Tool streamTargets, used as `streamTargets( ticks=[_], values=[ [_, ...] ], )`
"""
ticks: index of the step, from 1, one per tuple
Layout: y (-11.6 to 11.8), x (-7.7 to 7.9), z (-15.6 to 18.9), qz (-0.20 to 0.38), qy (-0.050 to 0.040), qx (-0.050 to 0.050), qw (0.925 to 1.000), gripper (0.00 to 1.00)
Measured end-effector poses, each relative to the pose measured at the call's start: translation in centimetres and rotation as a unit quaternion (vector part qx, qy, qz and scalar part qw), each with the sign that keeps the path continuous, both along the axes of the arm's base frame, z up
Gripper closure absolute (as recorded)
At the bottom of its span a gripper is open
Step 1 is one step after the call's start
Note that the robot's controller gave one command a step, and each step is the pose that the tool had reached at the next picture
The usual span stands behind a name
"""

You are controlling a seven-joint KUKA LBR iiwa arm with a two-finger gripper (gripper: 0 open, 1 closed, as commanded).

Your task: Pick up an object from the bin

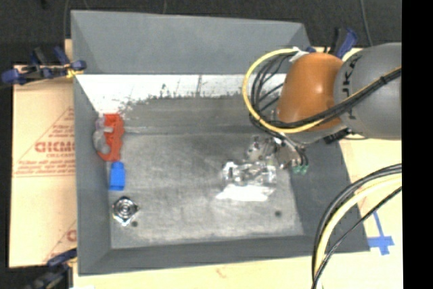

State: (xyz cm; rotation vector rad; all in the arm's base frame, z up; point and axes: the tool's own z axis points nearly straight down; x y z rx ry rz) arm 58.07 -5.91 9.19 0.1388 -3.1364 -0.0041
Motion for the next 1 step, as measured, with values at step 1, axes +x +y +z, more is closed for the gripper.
streamTargets(
  ticks=[1],
  values=[
    [0.72,-1.97,11.63,-0.002,-0.0055,-0.002,1.0000,1.00]
  ],
)
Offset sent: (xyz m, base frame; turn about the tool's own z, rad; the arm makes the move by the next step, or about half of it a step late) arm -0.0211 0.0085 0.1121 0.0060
